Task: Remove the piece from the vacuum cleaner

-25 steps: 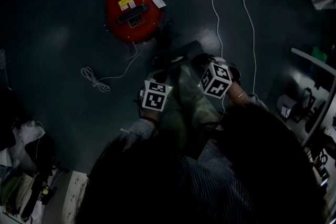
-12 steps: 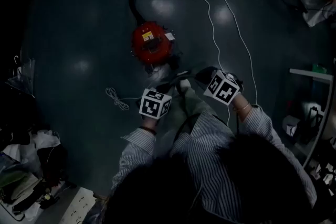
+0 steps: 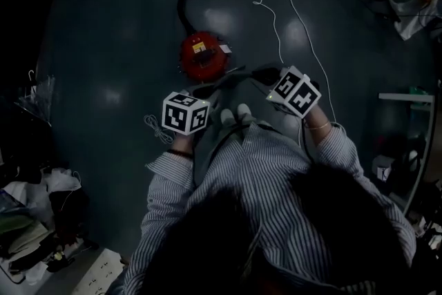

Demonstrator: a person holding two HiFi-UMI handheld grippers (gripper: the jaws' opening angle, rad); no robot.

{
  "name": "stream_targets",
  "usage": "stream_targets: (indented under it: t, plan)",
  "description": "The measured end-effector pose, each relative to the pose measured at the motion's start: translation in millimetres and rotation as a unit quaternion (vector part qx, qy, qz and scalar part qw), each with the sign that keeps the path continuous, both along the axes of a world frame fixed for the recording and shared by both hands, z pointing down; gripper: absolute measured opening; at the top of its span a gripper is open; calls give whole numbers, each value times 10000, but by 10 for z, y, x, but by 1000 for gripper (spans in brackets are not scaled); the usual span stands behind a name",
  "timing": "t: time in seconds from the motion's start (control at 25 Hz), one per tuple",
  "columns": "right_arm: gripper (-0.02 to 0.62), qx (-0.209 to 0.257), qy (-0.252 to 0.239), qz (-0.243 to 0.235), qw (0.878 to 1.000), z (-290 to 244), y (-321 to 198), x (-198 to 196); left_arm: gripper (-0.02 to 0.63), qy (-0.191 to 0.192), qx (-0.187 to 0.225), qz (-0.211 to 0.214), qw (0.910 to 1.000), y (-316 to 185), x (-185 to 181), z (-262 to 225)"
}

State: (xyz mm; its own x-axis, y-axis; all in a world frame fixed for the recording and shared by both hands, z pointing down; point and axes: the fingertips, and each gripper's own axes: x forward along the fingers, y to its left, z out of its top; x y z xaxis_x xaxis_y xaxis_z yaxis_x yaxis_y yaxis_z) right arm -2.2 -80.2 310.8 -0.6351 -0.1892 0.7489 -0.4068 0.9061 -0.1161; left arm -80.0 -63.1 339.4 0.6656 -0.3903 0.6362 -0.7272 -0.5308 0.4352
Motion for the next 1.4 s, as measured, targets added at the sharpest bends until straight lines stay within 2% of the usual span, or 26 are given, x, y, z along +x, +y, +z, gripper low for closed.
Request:
stream_targets:
  t: [0.32, 0.6, 0.76, 1.0, 1.4]
  plan:
    - [25, 323, -427, 163, 9984, -332, -184, -24, 25, 24, 280, 99, 9996, -61, -39, -335]
    - [25, 390, -507, 227, 9977, -371, -125, -19, 25, -55, 404, -24, 9992, -88, -73, -440]
    - [25, 420, -582, 299, 9970, -381, -105, -31, 25, -72, 486, -230, 9985, -118, -104, -474]
    - [25, 453, -588, 358, 9966, -396, -103, -12, 23, -16, 437, -372, 9984, -94, -71, -467]
    - [25, 513, -594, 395, 9961, -442, -95, 31, 23, -53, 412, -294, 9987, -71, -16, -491]
